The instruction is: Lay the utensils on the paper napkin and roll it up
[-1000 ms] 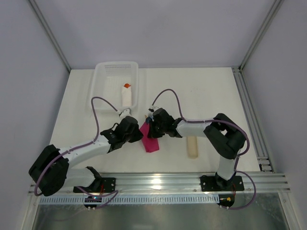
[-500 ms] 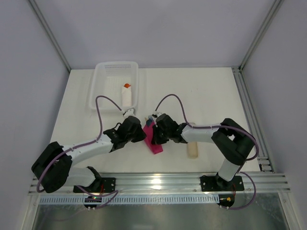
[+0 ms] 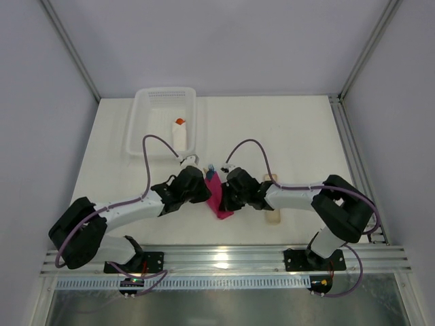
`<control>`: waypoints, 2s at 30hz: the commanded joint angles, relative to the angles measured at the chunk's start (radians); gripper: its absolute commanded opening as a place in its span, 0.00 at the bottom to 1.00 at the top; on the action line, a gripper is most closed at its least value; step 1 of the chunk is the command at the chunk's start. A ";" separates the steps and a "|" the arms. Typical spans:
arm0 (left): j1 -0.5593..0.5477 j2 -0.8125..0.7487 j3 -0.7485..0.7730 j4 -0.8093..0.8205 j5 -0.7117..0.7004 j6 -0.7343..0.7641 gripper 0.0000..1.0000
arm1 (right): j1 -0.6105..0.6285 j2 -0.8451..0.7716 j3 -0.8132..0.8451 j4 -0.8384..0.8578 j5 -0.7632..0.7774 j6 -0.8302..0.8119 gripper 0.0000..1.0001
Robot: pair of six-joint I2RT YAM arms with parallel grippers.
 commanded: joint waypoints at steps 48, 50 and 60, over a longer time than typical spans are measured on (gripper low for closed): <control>-0.087 0.270 0.246 0.107 0.103 0.121 0.00 | 0.058 -0.312 -0.240 0.097 0.173 0.125 0.04; -0.087 0.271 0.248 0.110 0.105 0.119 0.00 | 0.058 -0.335 -0.246 0.081 0.179 0.126 0.04; -0.087 0.286 0.266 0.105 0.109 0.119 0.00 | 0.058 -0.277 -0.278 0.135 0.159 0.132 0.04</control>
